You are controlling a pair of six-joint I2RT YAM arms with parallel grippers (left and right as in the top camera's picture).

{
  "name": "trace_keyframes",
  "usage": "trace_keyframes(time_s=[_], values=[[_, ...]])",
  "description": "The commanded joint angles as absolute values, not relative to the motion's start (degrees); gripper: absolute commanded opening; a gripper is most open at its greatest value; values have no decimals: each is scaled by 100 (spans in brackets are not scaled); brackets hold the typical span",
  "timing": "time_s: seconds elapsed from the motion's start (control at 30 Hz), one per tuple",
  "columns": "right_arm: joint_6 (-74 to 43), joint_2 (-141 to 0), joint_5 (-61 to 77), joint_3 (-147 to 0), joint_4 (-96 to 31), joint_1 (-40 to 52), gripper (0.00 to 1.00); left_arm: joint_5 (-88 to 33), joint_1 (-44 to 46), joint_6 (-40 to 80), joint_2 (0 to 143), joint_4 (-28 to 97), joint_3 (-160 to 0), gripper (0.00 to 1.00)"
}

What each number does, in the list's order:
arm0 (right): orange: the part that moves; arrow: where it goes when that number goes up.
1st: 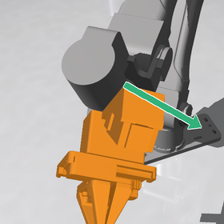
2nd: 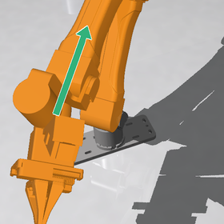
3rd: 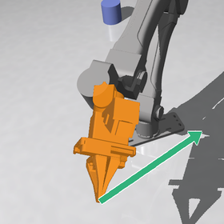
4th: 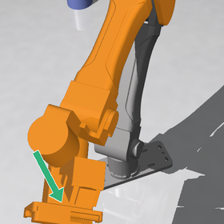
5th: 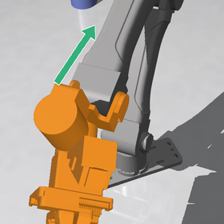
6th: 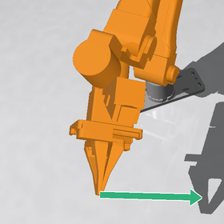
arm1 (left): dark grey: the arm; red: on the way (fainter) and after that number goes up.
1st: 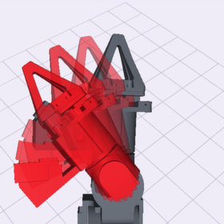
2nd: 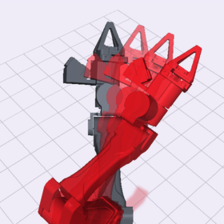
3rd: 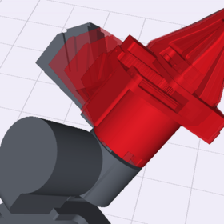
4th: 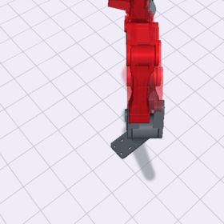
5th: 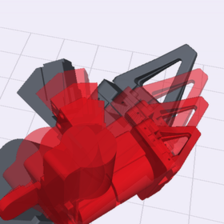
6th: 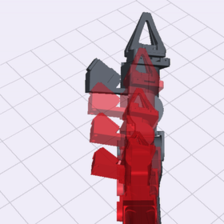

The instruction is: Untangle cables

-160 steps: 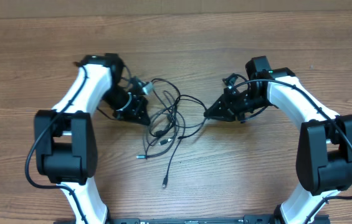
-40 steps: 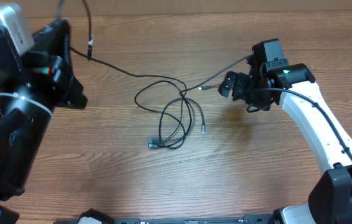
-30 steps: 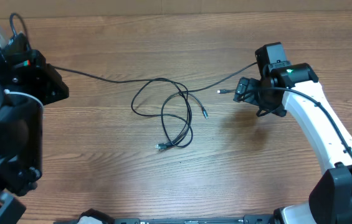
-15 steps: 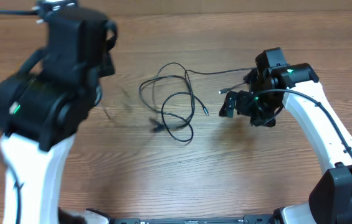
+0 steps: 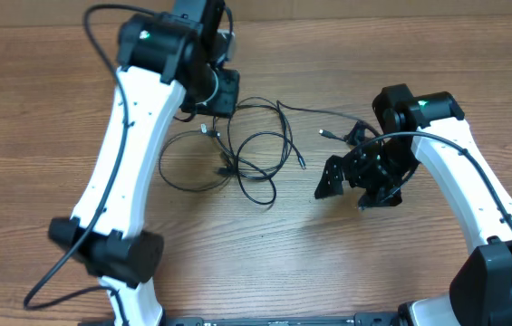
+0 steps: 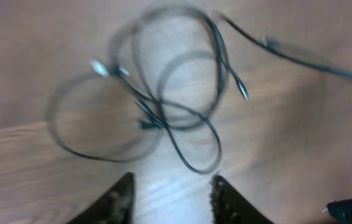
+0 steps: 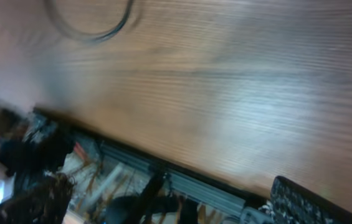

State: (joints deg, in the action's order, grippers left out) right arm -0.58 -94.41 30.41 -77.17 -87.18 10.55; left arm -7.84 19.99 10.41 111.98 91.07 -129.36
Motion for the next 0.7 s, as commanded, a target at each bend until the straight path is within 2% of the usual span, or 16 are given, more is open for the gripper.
trace_keyframes(time_s=[0.0,0.13,0.23,0.3,0.5,0.67], values=[[1262,-9452,4158,-7686,-8980,1098,100,-1765,1984,722,11618,9240,-12960,46],[1511,-9452,4484,-7686,-9056,1227,100,-2679,1986,637,12001,9225,-12960,50],[1549,-9452,4654,-7686,-9000,1345,100,-3378,1986,556,12243,9065,-12958,60],[1516,-9452,4663,-7686,-8851,1389,100,-3518,1990,661,12374,8969,-12960,62],[760,-9452,4434,-7686,-8110,1347,100,-3175,2080,1035,12855,9017,-12958,64],[-447,-9452,3087,-7686,-7472,1249,100,-2180,2222,1208,13091,9072,-12958,63]])
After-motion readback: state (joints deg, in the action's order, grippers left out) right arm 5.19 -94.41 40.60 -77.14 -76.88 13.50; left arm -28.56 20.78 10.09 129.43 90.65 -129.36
